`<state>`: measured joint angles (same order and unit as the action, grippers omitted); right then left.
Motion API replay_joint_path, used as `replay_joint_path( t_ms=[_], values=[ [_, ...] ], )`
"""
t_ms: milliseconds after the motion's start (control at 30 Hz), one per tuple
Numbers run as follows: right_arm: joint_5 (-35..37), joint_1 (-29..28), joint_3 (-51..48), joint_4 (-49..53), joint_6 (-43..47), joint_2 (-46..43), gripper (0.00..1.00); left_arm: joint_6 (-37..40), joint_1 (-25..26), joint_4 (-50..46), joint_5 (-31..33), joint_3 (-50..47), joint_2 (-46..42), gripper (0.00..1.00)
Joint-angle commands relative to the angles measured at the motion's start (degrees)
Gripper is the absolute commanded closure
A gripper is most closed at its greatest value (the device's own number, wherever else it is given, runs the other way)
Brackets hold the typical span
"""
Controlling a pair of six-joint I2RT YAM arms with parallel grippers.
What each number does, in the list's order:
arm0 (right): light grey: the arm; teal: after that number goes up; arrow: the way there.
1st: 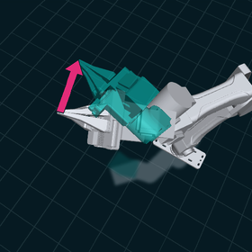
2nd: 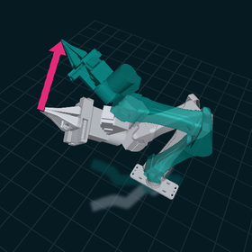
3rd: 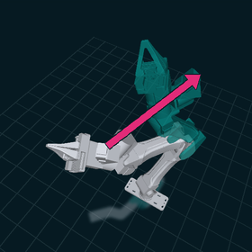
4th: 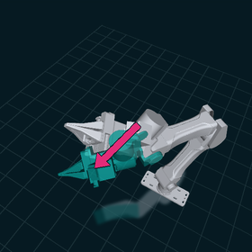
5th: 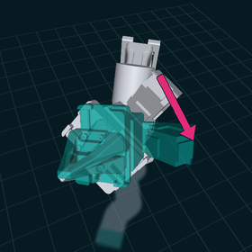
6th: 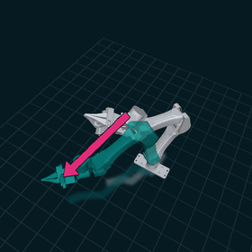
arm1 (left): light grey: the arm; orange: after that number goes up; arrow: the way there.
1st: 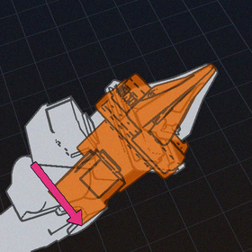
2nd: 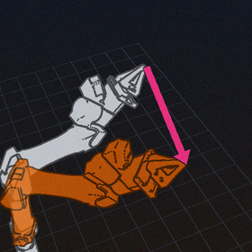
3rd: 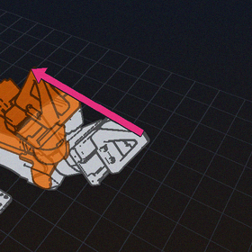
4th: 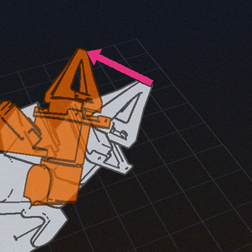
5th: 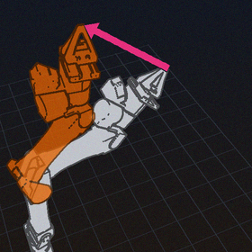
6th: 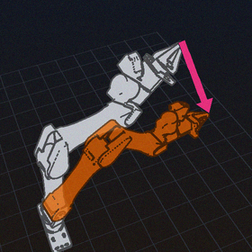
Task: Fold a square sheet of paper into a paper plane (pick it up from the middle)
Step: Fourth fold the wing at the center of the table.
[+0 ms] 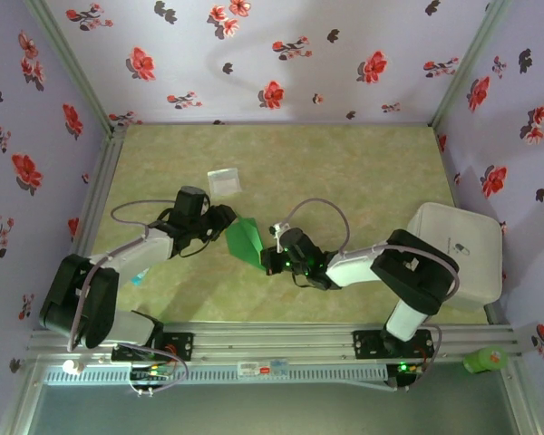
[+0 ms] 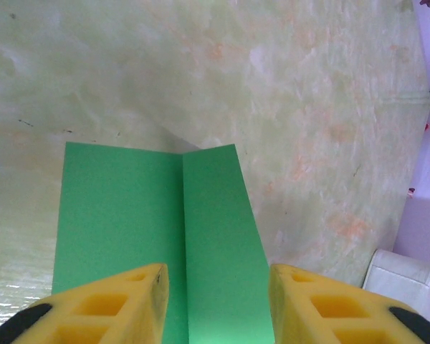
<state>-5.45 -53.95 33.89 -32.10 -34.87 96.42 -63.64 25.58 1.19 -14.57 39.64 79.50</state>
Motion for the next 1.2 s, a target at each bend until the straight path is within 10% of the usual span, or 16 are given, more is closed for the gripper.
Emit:
replay_joint_path(
  t_ms=[0, 1167],
  values=[
    [-4.3, 1.2, -0.2, -3.2, -3.3, 1.6, 0.98, 1.6, -0.5, -0.9, 0.3, 0.0, -0.1, 0.58],
    [-24.4, 7.7, 0.8, -18.2, -19.9, 12.9, 0.96, 2.4, -0.6, 5.5, -5.9, -1.7, 4.3, 0.71]
  ],
)
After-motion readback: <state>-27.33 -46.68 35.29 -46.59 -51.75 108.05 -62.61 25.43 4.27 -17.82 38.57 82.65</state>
